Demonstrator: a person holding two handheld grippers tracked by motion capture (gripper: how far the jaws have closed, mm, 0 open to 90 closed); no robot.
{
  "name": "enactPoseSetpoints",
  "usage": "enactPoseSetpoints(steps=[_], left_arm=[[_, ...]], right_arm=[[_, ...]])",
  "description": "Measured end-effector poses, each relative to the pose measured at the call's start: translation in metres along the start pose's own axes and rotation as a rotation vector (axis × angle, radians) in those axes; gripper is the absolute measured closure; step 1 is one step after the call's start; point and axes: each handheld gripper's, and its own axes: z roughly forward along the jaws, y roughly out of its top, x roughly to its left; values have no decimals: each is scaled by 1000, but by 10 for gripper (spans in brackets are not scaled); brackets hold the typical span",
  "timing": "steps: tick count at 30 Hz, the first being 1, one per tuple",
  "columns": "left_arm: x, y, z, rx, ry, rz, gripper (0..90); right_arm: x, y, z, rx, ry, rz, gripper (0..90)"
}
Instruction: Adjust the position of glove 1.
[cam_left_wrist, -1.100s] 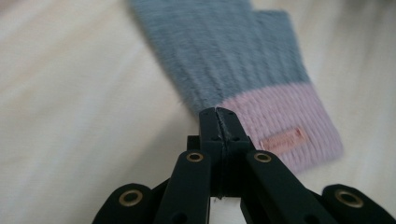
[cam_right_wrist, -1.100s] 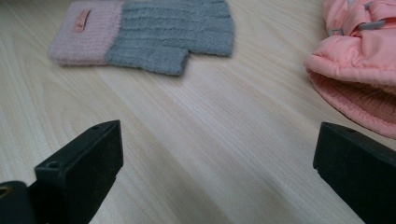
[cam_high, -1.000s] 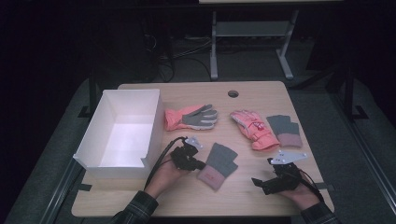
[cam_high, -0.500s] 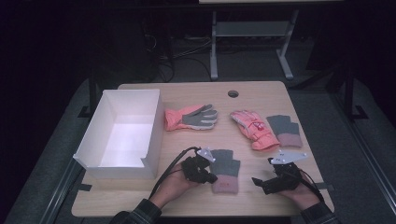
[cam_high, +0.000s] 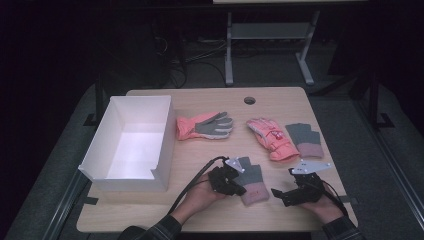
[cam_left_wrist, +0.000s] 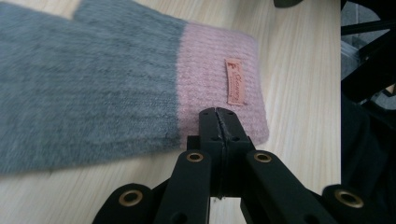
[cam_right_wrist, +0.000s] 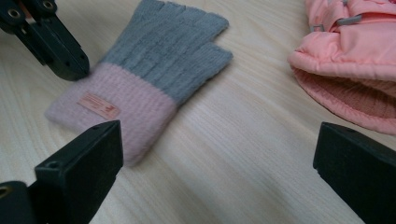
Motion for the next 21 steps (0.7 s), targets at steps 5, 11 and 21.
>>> enactPoseSetpoints(steps=[5, 11, 21], left_arm=[[-4, 8, 3, 0, 21, 28, 896], [-1, 3, -14, -44, 74, 48, 684], [7, -16, -39, -70, 167, 2, 212]], right_arm=[[-2, 0, 0, 4, -2, 13, 13], [-3, 1, -5, 5, -8, 19, 12], [-2, 1, -8, 20, -3, 25, 50]])
